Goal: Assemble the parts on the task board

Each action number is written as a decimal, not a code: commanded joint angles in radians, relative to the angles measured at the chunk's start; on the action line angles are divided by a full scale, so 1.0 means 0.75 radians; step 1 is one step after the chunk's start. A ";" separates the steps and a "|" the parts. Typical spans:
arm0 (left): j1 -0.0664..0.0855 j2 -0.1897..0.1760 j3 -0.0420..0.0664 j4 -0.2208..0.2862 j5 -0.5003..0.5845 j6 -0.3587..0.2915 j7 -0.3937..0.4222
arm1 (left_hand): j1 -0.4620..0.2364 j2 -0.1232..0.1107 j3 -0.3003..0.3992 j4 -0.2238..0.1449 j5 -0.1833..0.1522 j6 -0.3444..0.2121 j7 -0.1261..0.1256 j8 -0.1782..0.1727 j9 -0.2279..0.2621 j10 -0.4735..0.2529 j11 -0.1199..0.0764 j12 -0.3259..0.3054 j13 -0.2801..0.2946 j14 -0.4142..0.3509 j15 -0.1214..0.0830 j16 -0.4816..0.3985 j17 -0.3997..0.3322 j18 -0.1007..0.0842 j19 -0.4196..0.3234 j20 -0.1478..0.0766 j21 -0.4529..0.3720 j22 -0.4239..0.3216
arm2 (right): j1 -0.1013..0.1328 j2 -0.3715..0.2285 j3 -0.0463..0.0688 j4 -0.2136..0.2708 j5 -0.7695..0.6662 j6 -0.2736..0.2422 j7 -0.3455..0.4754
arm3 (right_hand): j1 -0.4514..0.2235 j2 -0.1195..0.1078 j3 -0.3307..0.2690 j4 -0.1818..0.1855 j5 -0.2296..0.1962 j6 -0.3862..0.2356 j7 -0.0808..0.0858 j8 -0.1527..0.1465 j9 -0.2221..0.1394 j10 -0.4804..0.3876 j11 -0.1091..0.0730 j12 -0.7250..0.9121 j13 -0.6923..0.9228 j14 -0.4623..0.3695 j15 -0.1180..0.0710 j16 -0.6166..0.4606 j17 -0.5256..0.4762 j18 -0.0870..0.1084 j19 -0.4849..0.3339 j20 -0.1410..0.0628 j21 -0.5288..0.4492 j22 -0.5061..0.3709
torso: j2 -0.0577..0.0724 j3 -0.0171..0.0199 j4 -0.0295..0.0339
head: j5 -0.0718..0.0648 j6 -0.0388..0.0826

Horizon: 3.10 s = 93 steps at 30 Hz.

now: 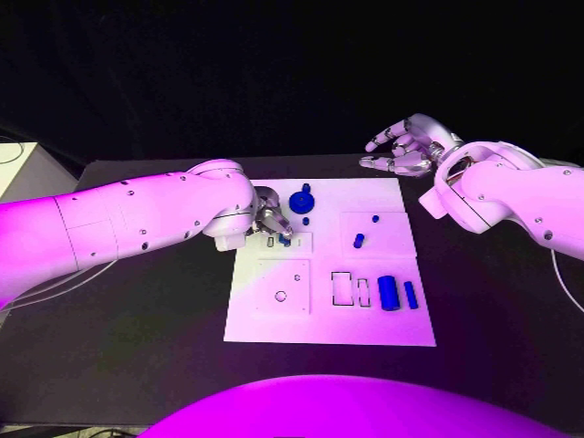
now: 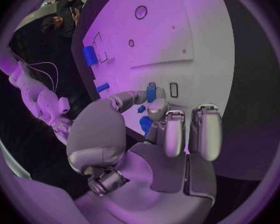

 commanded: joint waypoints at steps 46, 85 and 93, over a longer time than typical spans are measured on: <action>-0.006 0.028 -0.002 -0.016 -0.007 0.128 -0.018 | 0.006 0.035 0.114 -0.135 -0.011 0.105 -0.093 0.007 0.212 0.022 -0.008 0.006 0.011 0.143 -0.009 0.009 0.351 -0.008 0.011 0.002 0.006 0.131 | -0.002 0.001 0.000 -0.001 -0.010 0.031 -0.001 | -0.015 -0.001 0.004 0.005 0.005 -0.013 0.001 0.011 0.002 0.030 0.011 -0.006 0.241 0.103 0.005 -0.006 0.210 0.009 0.071 0.007 -0.009 0.243 | 0.000 0.0016 -0.0007 | 0.000 0.000; -0.009 0.056 -0.005 -0.045 -0.004 0.129 -0.011 | -0.050 0.049 -0.124 -0.030 -0.040 0.150 -0.115 -0.013 0.183 0.044 -0.022 -0.002 0.022 0.143 -0.021 0.009 0.351 -0.009 0.016 -0.009 0.002 0.135 | -0.002 -0.007 0.000 0.006 -0.011 0.026 0.000 | -0.018 -0.002 0.004 0.004 0.005 -0.015 0.001 0.012 0.002 0.028 0.011 -0.008 0.239 0.103 0.005 -0.008 0.207 0.009 0.070 0.007 -0.013 0.241 | 0.000 0.0015 -0.0005 | -0.010 0.000; -0.009 0.058 -0.006 -0.052 -0.004 0.127 -0.009 | -0.068 0.043 -0.183 0.011 -0.041 0.158 -0.117 -0.017 0.174 0.045 -0.024 -0.002 0.026 0.143 -0.022 0.009 0.351 -0.009 0.017 -0.011 0.001 0.136 | -0.002 -0.008 0.000 0.007 -0.011 0.024 0.000 | -0.019 -0.002 0.004 0.004 0.005 -0.016 0.001 0.013 0.002 0.027 0.011 -0.010 0.237 0.102 0.005 -0.009 0.205 0.010 0.069 0.007 -0.015 0.239 | 0.000 0.0013 -0.0004 | -0.012 0.000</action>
